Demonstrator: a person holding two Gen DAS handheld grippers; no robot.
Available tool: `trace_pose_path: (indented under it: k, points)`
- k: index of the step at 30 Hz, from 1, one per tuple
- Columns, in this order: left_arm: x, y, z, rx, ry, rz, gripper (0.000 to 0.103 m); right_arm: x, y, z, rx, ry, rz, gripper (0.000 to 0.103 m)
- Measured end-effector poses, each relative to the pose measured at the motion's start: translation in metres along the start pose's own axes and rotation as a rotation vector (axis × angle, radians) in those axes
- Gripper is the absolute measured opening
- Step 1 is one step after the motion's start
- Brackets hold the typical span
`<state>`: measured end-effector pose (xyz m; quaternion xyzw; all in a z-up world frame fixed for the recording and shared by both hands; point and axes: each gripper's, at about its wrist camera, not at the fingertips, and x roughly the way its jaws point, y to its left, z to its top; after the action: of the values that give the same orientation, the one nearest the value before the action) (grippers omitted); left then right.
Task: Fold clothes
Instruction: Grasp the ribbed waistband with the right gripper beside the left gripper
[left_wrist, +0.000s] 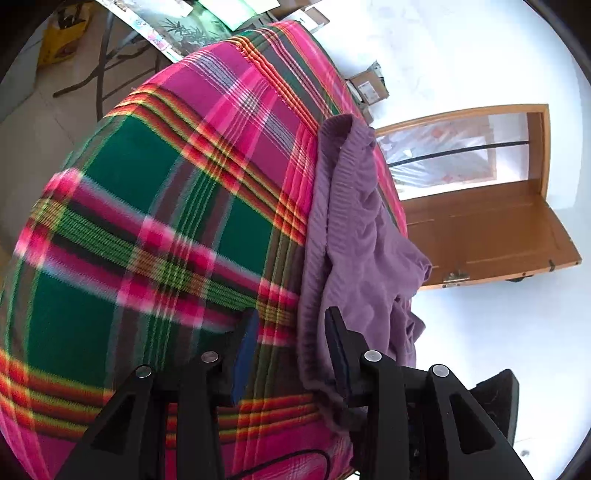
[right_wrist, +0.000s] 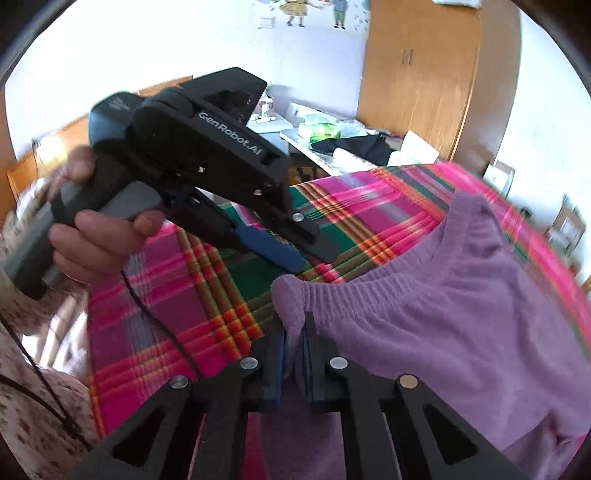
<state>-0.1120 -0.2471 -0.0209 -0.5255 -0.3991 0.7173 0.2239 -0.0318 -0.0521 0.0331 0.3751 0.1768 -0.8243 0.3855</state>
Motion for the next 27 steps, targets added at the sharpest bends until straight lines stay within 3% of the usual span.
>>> trace_pose_path:
  k: [13,20,27]
  points:
    - [0.027,-0.007,0.04,0.007,0.022,-0.044,0.038,0.002,-0.01,-0.003,0.143,-0.051,0.156,0.009]
    - [0.054,-0.034,0.08,0.099,0.033,0.027,0.038,-0.01,-0.019,-0.001,0.171,-0.105,0.21,0.009]
    - [0.063,-0.041,0.11,0.119,-0.045,0.062,0.038,-0.002,-0.022,-0.006,0.198,-0.092,0.248,0.009]
